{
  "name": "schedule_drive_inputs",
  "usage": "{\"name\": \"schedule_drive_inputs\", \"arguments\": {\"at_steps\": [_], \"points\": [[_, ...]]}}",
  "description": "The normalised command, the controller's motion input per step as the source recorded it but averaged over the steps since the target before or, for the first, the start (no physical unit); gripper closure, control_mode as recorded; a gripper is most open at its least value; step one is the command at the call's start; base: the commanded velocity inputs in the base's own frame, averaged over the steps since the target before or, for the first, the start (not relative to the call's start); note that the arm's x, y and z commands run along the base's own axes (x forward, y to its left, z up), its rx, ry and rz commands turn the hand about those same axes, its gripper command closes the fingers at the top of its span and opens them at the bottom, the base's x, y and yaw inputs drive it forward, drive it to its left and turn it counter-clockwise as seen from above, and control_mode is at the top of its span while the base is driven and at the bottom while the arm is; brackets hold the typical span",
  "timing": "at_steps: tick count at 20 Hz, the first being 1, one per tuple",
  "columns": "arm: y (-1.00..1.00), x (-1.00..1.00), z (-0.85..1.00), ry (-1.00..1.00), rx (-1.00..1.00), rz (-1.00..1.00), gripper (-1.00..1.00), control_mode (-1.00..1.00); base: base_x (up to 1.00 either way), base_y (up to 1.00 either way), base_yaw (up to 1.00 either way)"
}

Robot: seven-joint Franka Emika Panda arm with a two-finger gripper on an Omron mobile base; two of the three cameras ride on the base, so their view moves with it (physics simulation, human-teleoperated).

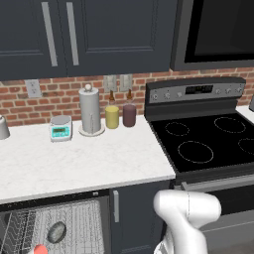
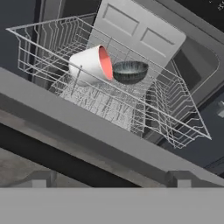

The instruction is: Pick up the cup and bowl from the counter, place them in the dishwasher, and close the dishwasher door.

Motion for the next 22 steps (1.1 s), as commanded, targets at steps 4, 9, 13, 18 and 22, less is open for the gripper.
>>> {"name": "schedule_drive_inputs", "arguments": {"at_steps": [4, 9, 13, 18, 22], "points": [[0.0, 0.0, -0.42, 0.03, -0.05, 0.0, -1.0, -1.0, 0.0, 0.0, 0.0], [0.01, 0.0, -0.58, 0.0, -0.07, 0.0, -1.0, -1.0, 0.0, 0.0, 0.0], [0.0, 0.0, -0.78, 0.0, -0.07, 0.0, -1.0, -1.0, 0.0, 0.0, 0.0], [0.0, 0.02, -0.76, 0.0, -0.06, 0.0, -1.0, -1.0, 0.0, 0.0, 0.0], [0.0, 0.12, -0.41, -0.02, -0.06, -0.01, -1.0, -1.0, 0.0, 0.0, 0.0]]}}
